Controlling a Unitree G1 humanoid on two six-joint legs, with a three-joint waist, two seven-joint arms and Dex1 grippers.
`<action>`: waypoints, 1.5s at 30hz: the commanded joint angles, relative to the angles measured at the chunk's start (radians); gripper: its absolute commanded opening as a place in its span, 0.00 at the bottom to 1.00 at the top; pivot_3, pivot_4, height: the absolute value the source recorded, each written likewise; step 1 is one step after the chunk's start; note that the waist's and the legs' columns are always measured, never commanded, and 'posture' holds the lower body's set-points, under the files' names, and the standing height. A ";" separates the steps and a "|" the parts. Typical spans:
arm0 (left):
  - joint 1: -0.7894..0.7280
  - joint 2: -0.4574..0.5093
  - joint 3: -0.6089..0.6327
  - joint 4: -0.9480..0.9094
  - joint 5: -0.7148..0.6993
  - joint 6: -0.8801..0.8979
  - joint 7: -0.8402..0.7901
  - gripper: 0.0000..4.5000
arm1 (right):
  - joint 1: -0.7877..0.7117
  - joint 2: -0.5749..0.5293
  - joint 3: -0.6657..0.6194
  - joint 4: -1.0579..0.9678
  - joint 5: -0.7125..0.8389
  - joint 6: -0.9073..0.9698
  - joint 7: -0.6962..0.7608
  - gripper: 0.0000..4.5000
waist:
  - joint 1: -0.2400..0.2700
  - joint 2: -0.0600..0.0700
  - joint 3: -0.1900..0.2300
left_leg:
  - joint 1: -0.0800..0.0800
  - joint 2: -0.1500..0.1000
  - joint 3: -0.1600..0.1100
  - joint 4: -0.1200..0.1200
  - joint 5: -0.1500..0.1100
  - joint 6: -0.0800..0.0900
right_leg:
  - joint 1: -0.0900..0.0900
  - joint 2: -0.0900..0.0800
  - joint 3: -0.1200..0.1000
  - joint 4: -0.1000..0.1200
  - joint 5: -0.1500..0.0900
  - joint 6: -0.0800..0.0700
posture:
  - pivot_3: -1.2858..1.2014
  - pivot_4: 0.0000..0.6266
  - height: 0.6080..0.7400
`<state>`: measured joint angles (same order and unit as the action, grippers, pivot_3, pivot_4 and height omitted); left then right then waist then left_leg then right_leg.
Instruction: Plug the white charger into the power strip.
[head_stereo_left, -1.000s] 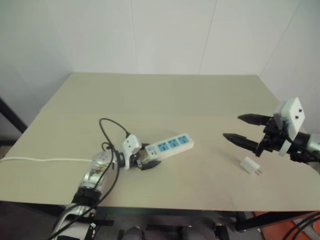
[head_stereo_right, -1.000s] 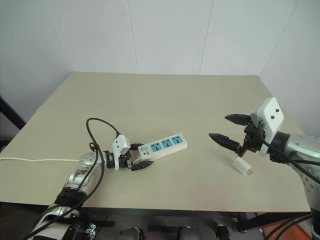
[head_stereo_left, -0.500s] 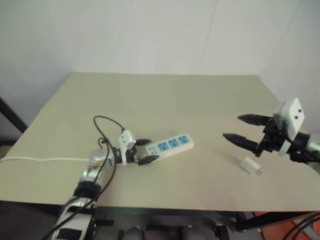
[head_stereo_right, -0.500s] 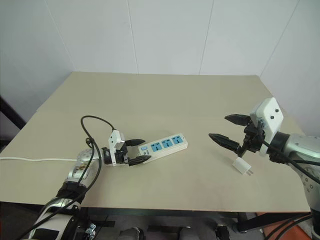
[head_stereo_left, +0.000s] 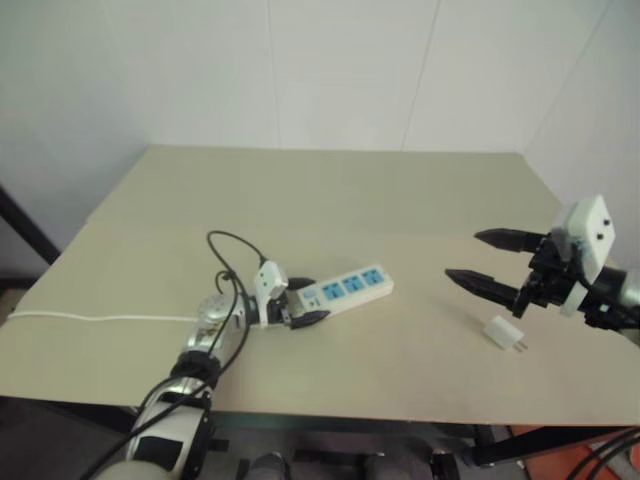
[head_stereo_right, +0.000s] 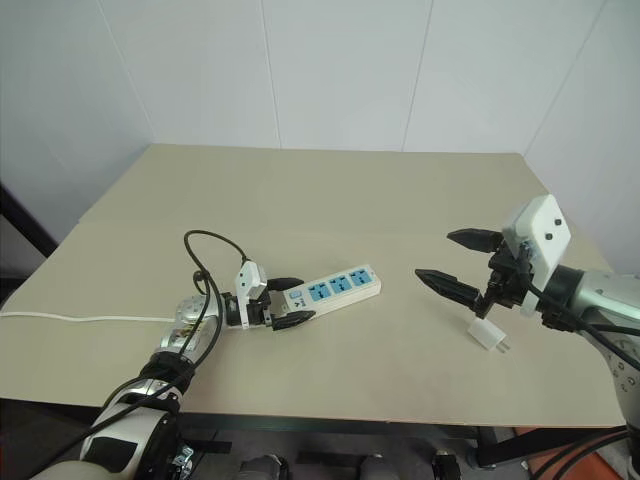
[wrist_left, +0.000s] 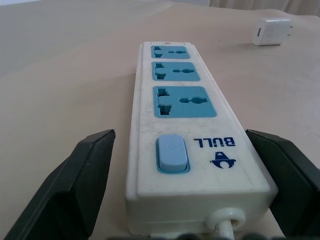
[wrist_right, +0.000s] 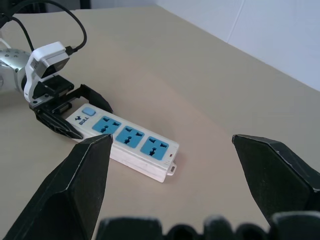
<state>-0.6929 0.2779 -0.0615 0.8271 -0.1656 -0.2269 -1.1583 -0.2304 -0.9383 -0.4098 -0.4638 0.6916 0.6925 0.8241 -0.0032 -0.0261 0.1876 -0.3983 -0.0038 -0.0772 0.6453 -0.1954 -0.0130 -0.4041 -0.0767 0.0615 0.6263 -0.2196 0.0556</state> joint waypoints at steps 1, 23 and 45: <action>0.004 -0.013 -0.035 0.050 0.052 -0.023 0.021 0.99 | -0.011 -0.018 -0.045 -0.032 0.025 0.009 -0.013 1.00 | 0.002 0.001 -0.002 | 0.000 0.000 0.000 0.000 0.000 0.000 | 0.000 0.000 0.000 0.000 0.000 0.000 | 0.52 0.24 1.00; -0.011 -0.017 -0.052 0.022 0.043 -0.019 -0.092 0.73 | -0.057 -0.098 -0.015 0.073 0.018 0.049 -0.008 1.00 | 0.003 0.006 -0.014 | -0.001 0.000 0.000 0.000 0.000 0.000 | 0.000 0.000 0.000 -0.002 0.000 0.000 | 0.52 0.24 1.00; 0.006 -0.017 -0.141 -0.027 0.075 -0.098 -0.226 0.73 | -0.589 -0.261 0.519 0.461 -0.200 0.524 0.042 1.00 | -0.007 0.006 -0.013 | -0.005 0.000 0.000 -0.001 0.000 0.000 | -0.005 0.000 0.000 -0.002 -0.001 -0.001 | 0.52 0.24 1.00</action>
<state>-0.6992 0.2681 -0.1653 0.8005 -0.1179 -0.3248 -1.3678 -0.7679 -1.1703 0.0660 -0.0330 0.5233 1.1432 0.8393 -0.0099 -0.0199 0.1746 -0.4040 -0.0034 -0.0769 0.6447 -0.1954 -0.0130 -0.4106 -0.0769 0.0613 0.6248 -0.2202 0.0550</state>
